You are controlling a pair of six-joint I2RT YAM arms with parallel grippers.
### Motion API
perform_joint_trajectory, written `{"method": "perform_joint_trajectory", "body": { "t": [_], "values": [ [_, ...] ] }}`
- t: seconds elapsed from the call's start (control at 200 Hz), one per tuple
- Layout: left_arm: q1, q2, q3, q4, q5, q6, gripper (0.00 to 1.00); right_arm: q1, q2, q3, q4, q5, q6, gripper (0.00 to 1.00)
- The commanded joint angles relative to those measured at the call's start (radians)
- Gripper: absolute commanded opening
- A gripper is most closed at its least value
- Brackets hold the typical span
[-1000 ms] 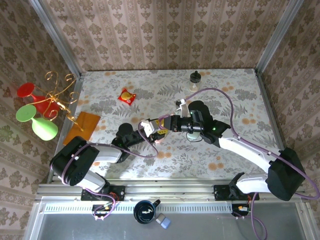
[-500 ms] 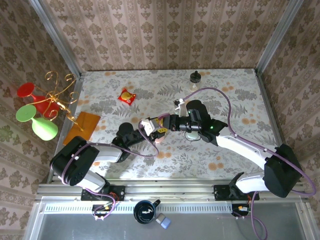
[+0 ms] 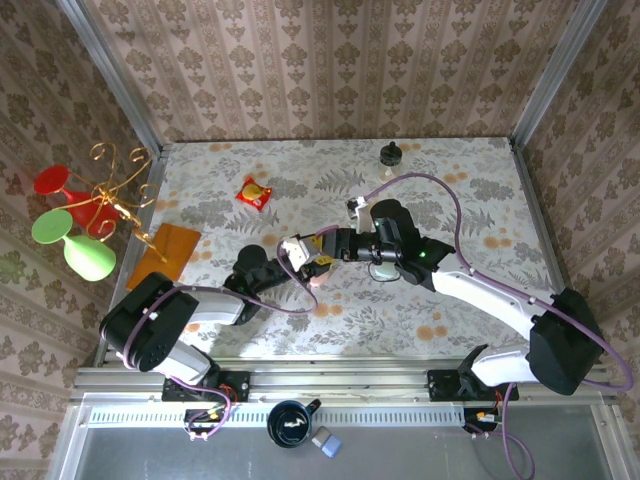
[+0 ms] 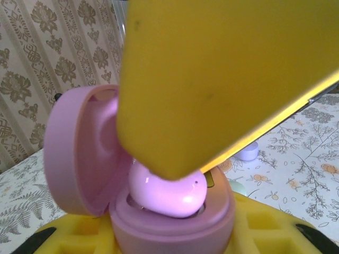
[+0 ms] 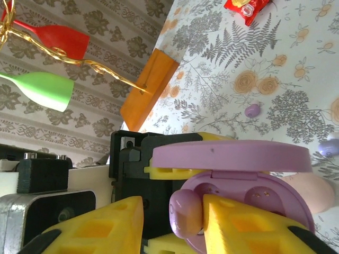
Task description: Insert the wireless bluetooth earbuds into the charging case
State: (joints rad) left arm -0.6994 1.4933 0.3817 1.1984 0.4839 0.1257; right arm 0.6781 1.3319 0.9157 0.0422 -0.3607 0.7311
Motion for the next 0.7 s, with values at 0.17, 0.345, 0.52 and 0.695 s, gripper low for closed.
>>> {"method": "perform_joint_trajectory", "body": {
  "t": [0.17,0.345,0.52,0.695],
  "values": [
    [0.024,-0.015,0.027,0.071,0.018,-0.065,0.26,-0.002,-0.089,0.009,-0.075,0.055,-0.081,0.48],
    [0.074,-0.044,-0.003,0.075,0.002,-0.082,0.26,0.0,-0.155,-0.058,-0.012,0.089,-0.081,0.53],
    [0.192,-0.096,-0.034,0.078,0.01,-0.125,0.26,-0.002,-0.189,-0.14,0.046,0.217,-0.027,0.53],
    [0.288,-0.197,-0.055,0.058,-0.03,-0.16,0.26,-0.004,-0.067,-0.094,0.001,0.243,0.049,0.53]
  ]
}}
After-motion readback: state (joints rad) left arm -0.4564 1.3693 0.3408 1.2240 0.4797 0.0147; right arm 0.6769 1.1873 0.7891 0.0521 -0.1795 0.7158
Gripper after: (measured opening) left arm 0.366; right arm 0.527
